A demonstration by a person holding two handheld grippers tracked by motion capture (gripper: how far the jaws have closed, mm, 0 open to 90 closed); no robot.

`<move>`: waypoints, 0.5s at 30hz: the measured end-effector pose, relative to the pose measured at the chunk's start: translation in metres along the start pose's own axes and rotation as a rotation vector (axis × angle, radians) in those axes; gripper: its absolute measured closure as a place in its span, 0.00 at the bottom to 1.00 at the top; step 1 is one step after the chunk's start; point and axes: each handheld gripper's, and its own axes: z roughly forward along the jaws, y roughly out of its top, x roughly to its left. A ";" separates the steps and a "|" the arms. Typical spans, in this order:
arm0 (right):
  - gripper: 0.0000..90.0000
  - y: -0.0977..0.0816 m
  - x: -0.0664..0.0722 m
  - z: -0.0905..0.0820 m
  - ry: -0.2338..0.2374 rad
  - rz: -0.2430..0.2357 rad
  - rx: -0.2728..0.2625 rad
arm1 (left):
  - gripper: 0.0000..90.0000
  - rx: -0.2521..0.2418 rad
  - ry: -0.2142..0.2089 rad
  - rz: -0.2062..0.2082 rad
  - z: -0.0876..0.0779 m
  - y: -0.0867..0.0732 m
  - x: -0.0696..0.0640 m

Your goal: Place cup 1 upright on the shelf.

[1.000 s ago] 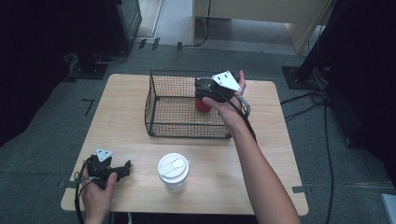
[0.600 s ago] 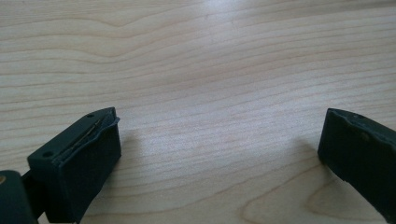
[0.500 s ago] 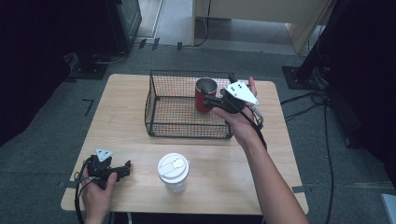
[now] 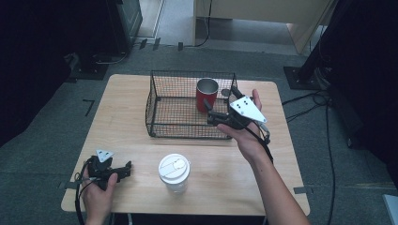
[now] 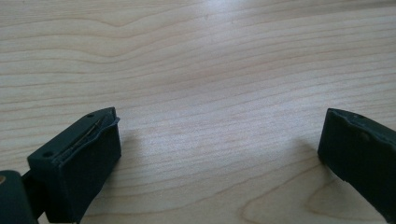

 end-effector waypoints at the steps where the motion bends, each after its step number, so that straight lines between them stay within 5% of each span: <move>1: 0.00 -0.002 0.001 -0.003 0.003 0.001 0.002 | 0.00 0.000 0.000 0.000 0.000 0.000 0.000; 15: 0.00 -0.032 0.017 -0.040 0.069 0.001 0.029 | 0.00 0.000 0.000 -0.003 0.000 0.000 0.000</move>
